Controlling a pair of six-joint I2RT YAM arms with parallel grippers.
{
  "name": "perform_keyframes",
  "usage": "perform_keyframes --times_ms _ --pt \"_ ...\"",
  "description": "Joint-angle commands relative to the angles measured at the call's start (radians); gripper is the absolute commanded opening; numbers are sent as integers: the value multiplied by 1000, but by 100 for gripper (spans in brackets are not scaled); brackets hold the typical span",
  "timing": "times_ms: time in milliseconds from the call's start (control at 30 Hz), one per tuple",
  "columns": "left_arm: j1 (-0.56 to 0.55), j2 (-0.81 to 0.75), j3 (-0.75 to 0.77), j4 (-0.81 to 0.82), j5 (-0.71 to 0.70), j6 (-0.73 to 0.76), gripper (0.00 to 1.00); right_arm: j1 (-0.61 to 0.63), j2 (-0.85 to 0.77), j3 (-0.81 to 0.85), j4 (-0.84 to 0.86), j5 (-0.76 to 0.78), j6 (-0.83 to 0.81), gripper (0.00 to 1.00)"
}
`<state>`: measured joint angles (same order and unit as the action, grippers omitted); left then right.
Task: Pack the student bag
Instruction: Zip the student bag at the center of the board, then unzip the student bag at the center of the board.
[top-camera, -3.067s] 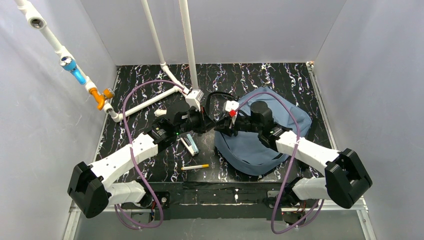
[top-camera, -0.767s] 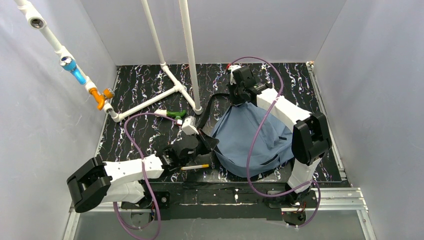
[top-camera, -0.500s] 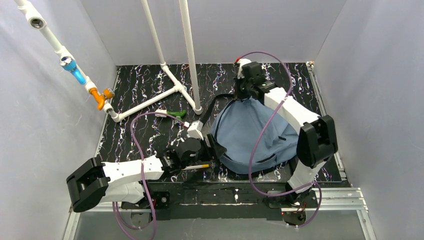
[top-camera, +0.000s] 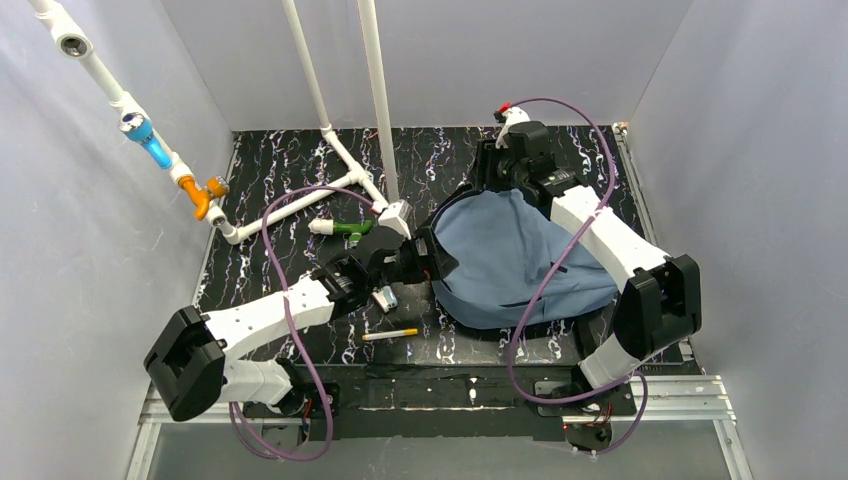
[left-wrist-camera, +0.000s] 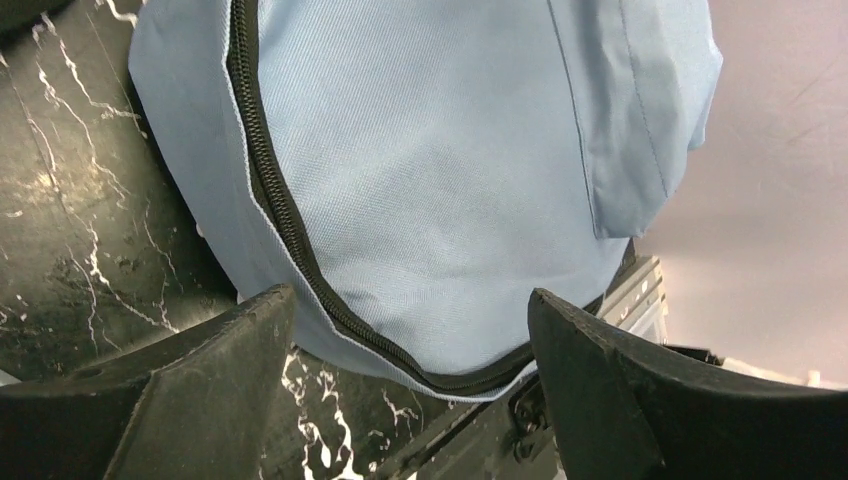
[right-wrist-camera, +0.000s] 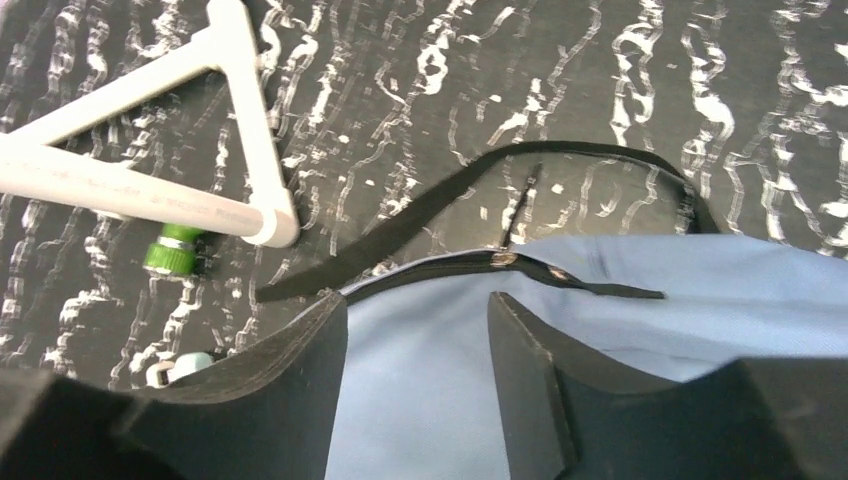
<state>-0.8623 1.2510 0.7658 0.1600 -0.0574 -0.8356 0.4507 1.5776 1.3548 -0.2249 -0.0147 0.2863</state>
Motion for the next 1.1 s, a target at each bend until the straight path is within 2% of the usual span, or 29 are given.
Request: perform_keyframes --times_ms 0,100,167,233,300,333,467,567,633,700,733,867,967,1067 --pt "-4 -50 0 -79 36 31 86 -3 -21 149 -180 188 45 68" --pt "-3 -112 24 -185 -10 69 90 -3 -17 248 -379 208 36 74" --pt "-3 -147 30 -234 -74 91 95 -3 -46 259 -492 206 16 76" --pt "1 -157 36 -242 -102 107 96 -4 -158 191 -542 313 22 77" --pt "1 -135 50 -216 -67 108 95 -31 -282 79 -585 420 68 79" --pt "2 -114 57 -198 -43 100 96 -63 -345 30 -606 423 88 84" --pt "1 -18 87 -191 2 73 94 -203 -542 -86 -679 331 130 84" --pt "2 26 82 -172 11 29 94 -266 -625 -156 -701 245 212 86" --pt "1 44 65 -114 41 -2 91 -283 -652 -231 -681 167 301 81" --pt "2 68 68 -111 54 -17 84 -296 -707 -313 -617 128 395 72" --pt "1 79 70 -112 57 -22 81 -298 -750 -355 -565 111 446 71" --pt "-5 107 65 -100 113 -65 70 -298 -894 -498 -454 153 673 67" --pt "-21 125 66 -96 125 -76 59 -299 -936 -565 -419 157 768 57" --pt "-29 129 63 -94 128 -81 53 -299 -975 -604 -402 188 839 52"
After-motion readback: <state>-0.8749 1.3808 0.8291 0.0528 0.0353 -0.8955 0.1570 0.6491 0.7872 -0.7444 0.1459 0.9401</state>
